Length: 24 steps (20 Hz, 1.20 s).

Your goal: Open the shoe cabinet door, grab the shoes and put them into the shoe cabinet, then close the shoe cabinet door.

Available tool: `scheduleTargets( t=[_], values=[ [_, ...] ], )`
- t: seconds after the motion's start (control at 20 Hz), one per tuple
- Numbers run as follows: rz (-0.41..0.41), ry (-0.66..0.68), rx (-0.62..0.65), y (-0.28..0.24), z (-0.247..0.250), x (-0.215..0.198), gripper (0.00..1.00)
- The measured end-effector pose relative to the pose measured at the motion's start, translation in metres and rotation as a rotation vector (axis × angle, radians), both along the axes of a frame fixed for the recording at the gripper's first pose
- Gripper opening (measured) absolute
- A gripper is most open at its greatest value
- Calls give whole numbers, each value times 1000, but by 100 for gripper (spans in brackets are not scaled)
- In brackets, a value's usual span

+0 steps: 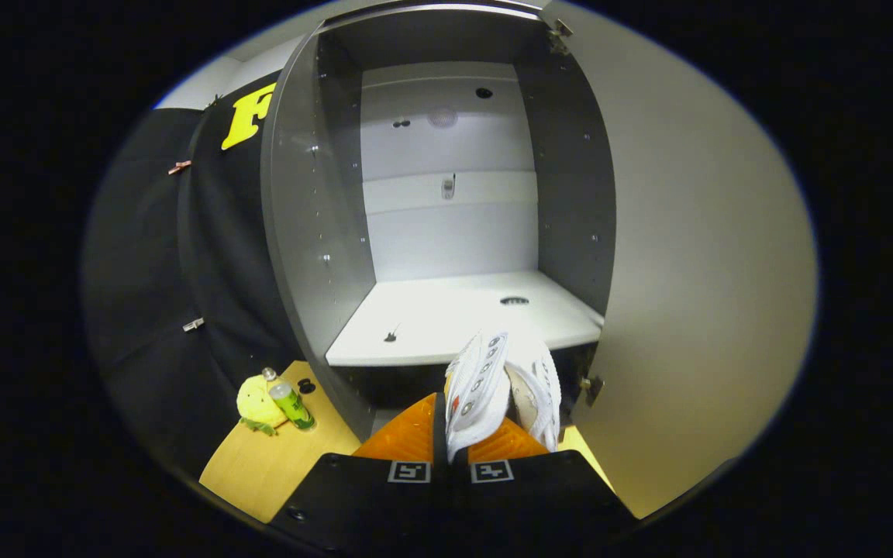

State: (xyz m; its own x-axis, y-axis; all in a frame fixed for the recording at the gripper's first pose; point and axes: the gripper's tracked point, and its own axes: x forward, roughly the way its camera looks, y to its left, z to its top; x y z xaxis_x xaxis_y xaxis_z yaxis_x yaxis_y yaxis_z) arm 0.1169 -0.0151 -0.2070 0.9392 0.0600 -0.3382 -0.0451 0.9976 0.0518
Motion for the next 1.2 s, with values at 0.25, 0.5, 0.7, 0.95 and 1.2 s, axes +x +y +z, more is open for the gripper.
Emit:
scheduleTargets(
  t=[0.25,0.5,0.7,0.95,1.2],
  values=[
    [34,-40,-1,-1,25,67,4],
    [82,-54,-41,0,32,145,4],
    [108,-72,-50,7,31,203,4],
    [123,-45,-12,16,15,252,3],
    [151,-8,-49,25,-6,265,4]
  ],
)
